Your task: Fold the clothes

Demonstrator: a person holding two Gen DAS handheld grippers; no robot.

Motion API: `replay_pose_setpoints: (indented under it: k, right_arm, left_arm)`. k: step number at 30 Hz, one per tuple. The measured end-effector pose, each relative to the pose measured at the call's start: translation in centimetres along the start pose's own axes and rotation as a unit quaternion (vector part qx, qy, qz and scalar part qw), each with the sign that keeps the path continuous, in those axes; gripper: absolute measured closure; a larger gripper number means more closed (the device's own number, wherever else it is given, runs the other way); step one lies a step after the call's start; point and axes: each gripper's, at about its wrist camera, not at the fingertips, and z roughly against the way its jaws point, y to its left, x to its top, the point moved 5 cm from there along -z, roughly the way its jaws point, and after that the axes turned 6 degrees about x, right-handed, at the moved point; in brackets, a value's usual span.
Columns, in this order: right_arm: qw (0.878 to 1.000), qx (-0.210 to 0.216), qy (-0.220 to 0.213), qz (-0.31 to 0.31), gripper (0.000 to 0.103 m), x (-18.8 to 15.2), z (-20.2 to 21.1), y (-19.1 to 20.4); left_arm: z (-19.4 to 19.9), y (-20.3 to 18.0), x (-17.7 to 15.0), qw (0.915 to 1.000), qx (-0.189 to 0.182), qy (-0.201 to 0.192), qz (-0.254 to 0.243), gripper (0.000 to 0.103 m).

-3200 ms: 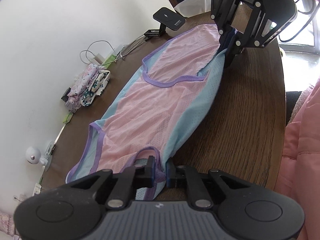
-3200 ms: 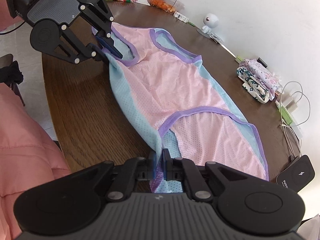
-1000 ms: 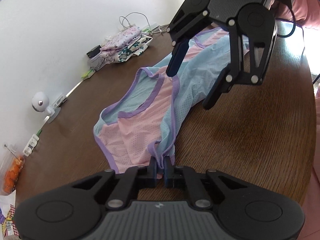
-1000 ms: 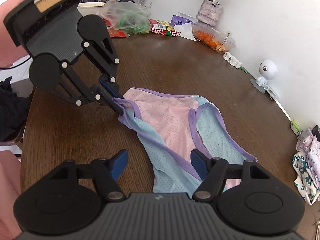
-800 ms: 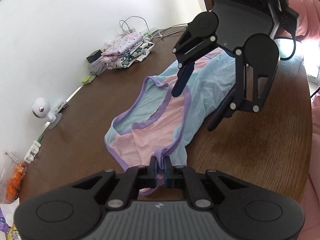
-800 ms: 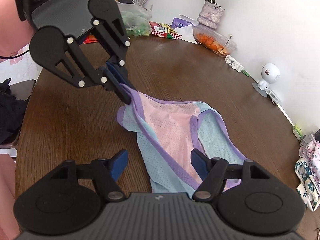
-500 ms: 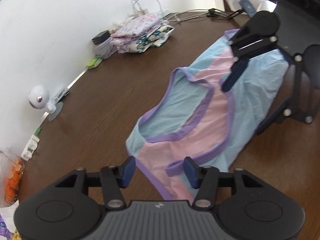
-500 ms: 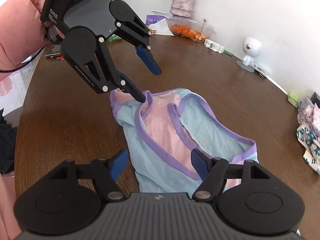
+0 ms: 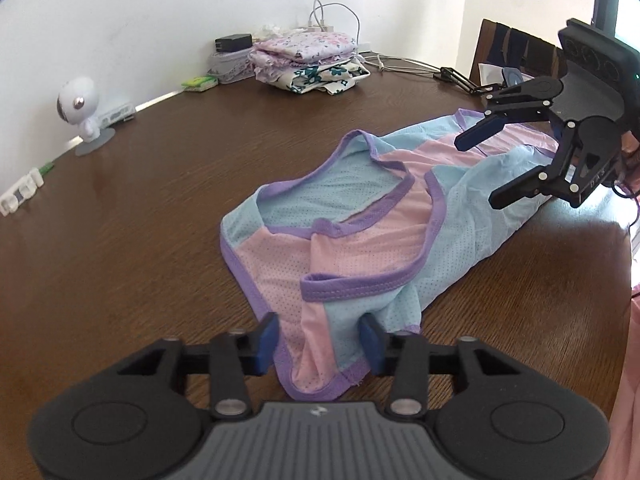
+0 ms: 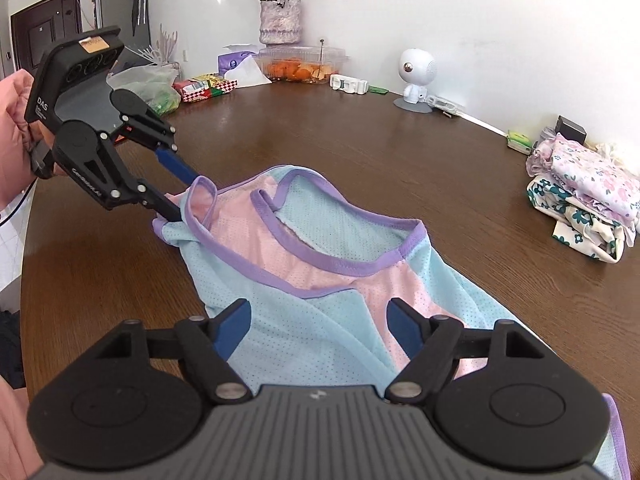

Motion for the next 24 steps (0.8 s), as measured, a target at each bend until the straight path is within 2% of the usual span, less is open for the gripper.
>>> replay_pose_setpoints:
  k: [1, 4, 7, 11, 19, 20, 22, 23, 24]
  right_arm:
    - [1.0, 0.0, -0.001, 0.0, 0.027, 0.0, 0.0, 0.1]
    - [1.0, -0.001, 0.001, 0.006, 0.027, 0.0, 0.0, 0.4]
    - [1.0, 0.014, 0.001, 0.017, 0.027, 0.5, 0.0, 1.1]
    - [0.996, 0.045, -0.009, 0.076, 0.027, 3.8, -1.2, 3.3]
    - [0.98, 0.136, 0.057, 0.136, 0.028, 8.0, -8.5, 7.2]
    - [0.976, 0.147, 0.065, 0.144, 0.033, 8.5, -9.4, 7.7]
    - [0.972, 0.174, 0.079, 0.135, 0.054, 9.0, -10.6, 8.0]
    - [0.971, 0.189, 0.084, 0.117, 0.075, 8.9, -10.8, 7.7]
    - [0.97, 0.204, 0.088, 0.1, 0.087, 8.9, -11.1, 7.5]
  left_arm:
    - [-0.1, 0.1, 0.0, 1.0, -0.007, -0.001, 0.005, 0.1]
    - [0.6, 0.4, 0.6, 0.9994, -0.028, -0.019, 0.0, 0.101]
    - [2.0, 0.9, 1.5, 0.9987, -0.033, -0.038, 0.001, 0.101]
    - [2.8, -0.3, 1.7, 0.9978, -0.032, -0.043, -0.04, 0.101]
    - [3.1, -1.8, 1.4, 0.9935, -0.024, -0.036, -0.105, 0.1]
    - [3.2, -1.8, 1.4, 0.993, -0.025, -0.036, -0.109, 0.1]
    - [3.2, -1.5, 1.5, 0.9926, -0.031, -0.032, -0.113, 0.1]
    - [3.1, -1.2, 1.5, 0.9923, -0.034, -0.029, -0.115, 0.1]
    - [3.0, -1.0, 1.5, 0.9922, -0.036, -0.027, -0.116, 0.099]
